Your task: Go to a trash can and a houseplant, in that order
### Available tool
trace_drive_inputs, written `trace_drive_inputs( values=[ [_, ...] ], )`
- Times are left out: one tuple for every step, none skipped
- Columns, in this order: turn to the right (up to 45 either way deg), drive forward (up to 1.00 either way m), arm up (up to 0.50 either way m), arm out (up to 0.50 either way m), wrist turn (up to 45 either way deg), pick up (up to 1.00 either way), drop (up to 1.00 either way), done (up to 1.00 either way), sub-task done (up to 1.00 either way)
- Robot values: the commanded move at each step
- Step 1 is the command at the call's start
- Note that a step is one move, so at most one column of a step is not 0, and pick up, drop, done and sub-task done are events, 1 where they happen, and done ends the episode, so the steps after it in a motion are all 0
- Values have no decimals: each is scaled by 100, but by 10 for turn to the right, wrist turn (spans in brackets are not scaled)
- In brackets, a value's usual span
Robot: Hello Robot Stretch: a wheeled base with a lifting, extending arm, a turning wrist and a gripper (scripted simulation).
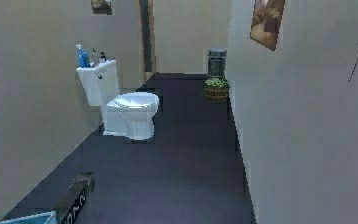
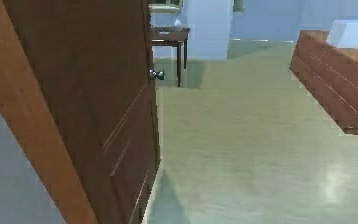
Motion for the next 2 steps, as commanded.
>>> trace_drive_inputs(
  values=[
    [0,100,0,0,0,0,0,0,0],
    [30,0,0,0,0,0,0,0,0]
  ],
)
